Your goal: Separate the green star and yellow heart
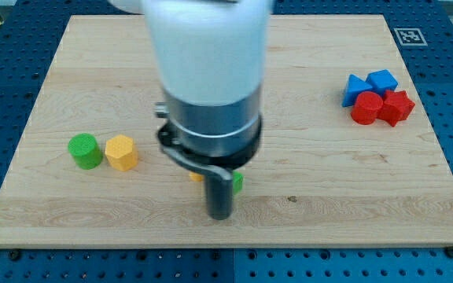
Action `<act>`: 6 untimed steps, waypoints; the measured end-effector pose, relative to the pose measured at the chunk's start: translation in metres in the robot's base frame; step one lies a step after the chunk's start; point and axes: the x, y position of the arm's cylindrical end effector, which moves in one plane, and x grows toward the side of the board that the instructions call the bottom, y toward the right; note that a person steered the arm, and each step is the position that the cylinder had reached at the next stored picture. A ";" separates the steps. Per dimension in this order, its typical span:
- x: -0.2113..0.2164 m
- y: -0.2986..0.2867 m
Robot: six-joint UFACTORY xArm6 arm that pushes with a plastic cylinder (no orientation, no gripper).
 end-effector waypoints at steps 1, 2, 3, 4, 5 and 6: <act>0.006 0.010; 0.022 -0.043; -0.008 -0.060; -0.052 -0.051; -0.056 -0.013; -0.059 -0.003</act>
